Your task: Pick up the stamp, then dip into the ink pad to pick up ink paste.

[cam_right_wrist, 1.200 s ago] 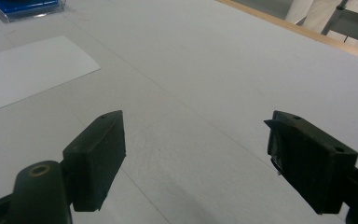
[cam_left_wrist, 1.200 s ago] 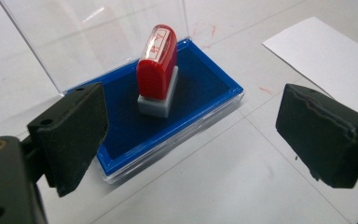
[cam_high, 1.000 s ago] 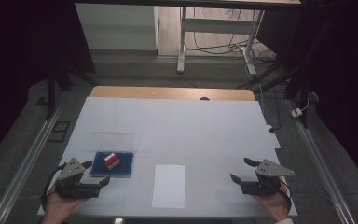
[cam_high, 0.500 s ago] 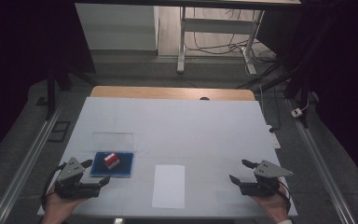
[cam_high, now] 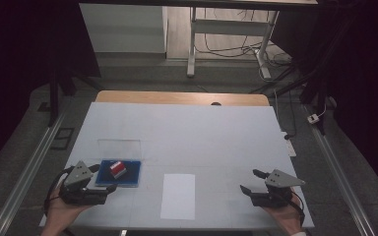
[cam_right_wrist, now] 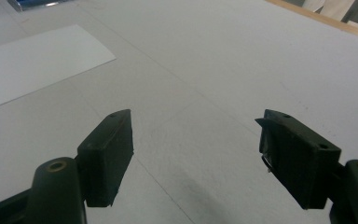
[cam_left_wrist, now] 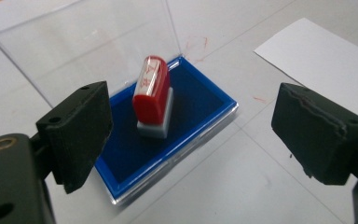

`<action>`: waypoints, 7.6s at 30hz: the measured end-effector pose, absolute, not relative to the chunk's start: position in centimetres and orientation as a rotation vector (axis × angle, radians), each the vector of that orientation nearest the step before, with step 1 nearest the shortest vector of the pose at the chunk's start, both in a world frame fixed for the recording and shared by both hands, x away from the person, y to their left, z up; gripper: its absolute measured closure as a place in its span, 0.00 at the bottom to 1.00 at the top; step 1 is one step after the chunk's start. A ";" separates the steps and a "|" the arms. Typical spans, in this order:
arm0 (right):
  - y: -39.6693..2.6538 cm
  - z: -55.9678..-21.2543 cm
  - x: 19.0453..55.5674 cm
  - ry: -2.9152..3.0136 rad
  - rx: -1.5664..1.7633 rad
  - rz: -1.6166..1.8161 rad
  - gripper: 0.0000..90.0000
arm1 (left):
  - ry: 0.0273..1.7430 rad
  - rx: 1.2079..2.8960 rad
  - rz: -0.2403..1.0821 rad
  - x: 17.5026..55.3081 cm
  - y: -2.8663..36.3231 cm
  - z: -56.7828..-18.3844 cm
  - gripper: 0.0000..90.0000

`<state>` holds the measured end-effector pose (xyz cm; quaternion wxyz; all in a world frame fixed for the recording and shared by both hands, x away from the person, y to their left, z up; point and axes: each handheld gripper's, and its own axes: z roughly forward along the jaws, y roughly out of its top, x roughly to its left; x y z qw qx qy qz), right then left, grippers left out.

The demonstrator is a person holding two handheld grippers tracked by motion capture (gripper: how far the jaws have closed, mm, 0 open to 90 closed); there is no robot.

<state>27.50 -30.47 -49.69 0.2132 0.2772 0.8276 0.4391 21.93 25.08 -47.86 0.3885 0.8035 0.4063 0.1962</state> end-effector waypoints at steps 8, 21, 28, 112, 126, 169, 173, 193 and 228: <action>-30.4 -49.8 26.9 2.307 0.767 1.220 0.29 | 1.003 2.085 0.498 23.0 24.7 -46.6 0.16; -30.8 -49.9 26.7 2.301 0.781 1.227 0.29 | 1.028 2.191 0.482 26.8 23.9 -46.2 0.18; -30.7 -50.0 26.8 2.303 0.779 1.227 0.30 | 1.042 2.253 0.438 28.6 23.6 -46.3 0.21; -29.5 -50.9 27.6 2.340 0.736 1.199 0.33 | 0.998 2.103 0.374 27.4 25.4 -45.0 0.78; -29.3 -50.8 27.4 2.348 0.725 1.204 0.33 | 1.000 2.126 0.390 27.2 24.8 -45.1 0.78; -29.1 -51.0 27.5 2.384 0.701 1.175 0.34 | 1.089 2.312 0.356 29.1 23.7 -49.0 0.78; -29.0 -51.1 27.4 2.382 0.699 1.180 0.34 | 1.092 2.306 0.350 29.1 23.8 -49.1 0.78; -28.8 -51.3 27.4 2.418 0.678 1.154 0.33 | 1.135 2.363 0.341 29.4 23.1 -48.9 0.79; -28.7 -51.2 27.2 2.425 0.675 1.150 0.33 | 1.135 2.381 0.346 29.5 22.8 -49.2 0.79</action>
